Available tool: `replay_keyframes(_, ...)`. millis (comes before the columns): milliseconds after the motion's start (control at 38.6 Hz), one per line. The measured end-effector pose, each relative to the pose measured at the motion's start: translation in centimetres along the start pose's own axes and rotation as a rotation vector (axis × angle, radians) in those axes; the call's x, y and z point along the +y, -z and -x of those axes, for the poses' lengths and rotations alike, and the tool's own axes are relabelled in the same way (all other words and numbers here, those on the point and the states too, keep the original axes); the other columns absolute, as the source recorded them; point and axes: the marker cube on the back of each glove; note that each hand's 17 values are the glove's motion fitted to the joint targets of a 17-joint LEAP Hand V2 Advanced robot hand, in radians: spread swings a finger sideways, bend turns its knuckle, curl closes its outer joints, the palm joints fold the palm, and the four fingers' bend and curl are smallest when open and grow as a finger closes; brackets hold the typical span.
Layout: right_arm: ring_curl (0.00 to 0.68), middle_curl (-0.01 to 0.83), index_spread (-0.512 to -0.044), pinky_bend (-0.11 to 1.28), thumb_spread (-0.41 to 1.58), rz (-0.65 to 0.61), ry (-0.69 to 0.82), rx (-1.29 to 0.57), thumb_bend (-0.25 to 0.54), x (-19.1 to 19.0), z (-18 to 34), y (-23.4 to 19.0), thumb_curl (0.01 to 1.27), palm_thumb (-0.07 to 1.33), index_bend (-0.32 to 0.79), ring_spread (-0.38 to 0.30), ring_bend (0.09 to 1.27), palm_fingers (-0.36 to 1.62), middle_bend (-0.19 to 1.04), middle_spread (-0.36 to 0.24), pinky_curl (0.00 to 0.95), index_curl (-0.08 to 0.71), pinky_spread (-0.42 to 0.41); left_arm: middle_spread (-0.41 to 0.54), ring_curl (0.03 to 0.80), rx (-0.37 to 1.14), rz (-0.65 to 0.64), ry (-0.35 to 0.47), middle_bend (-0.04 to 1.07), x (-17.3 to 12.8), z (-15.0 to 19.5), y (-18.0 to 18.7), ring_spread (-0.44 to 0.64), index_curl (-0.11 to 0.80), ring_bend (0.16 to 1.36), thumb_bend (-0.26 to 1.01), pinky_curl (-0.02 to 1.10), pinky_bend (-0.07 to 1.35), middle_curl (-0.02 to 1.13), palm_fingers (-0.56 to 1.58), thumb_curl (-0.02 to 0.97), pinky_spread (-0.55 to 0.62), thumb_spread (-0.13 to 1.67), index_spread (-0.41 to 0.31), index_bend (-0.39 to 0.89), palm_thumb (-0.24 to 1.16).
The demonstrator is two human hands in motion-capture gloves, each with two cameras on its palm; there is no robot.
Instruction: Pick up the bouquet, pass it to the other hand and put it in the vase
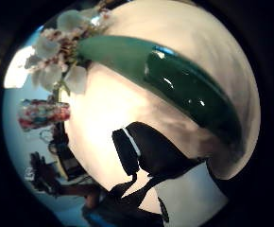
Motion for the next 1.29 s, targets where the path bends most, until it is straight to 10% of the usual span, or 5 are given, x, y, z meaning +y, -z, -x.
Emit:
replay_keyframes(285,0.233,0.295,-0.32,0.56,1.08,0.095,0.059,-0.186,0.021,1.2,1.7,-0.4,0.28,0.4,0.13,0.225,0.31,0.0,0.26,0.085,0.334,0.107,0.334,0.125,0.266,0.013,0.017,0.013,0.2,-0.1,0.6,-0.6,0.37,0.218,0.64,-0.03,0.34,0.56,0.32,0.05,0.301,0.44,0.98,-0.084,0.12,0.16)
replay_keyframes(466,0.234,0.304,-0.32,0.47,1.22,-0.116,-0.221,0.231,0.148,-1.5,-1.3,-0.5,0.32,0.65,0.4,0.12,0.32,0.54,0.24,-0.023,0.295,0.233,0.299,0.126,0.267,0.023,0.017,0.0,0.2,-0.1,0.2,-0.6,0.37,0.219,0.64,-0.03,0.34,0.56,0.33,0.05,0.303,0.44,0.97,-0.084,0.12,0.16)
replay_keyframes(751,0.39,0.399,-0.267,0.66,1.18,-0.086,-0.254,0.347,0.17,-4.6,-2.1,-2.5,0.38,0.82,0.03,-0.139,0.66,1.21,0.36,-0.136,0.384,0.21,-0.102,0.126,0.268,0.034,0.017,0.008,0.2,-0.1,0.5,-0.6,0.37,0.221,0.64,-0.03,0.34,0.57,0.33,0.05,0.302,0.44,0.97,-0.084,0.12,0.15)
replay_keyframes(1294,0.539,0.565,-0.264,0.73,0.87,-0.298,-0.198,0.177,0.037,-3.9,-1.6,-0.5,0.53,0.92,0.16,-0.204,0.95,1.39,0.66,-0.189,0.451,0.273,-0.284,0.126,0.27,0.13,-0.041,0.021,0.19,-1.4,-0.3,-0.6,0.37,0.225,0.65,-0.03,0.34,0.57,0.33,0.05,0.302,0.43,0.98,-0.084,0.12,0.15)
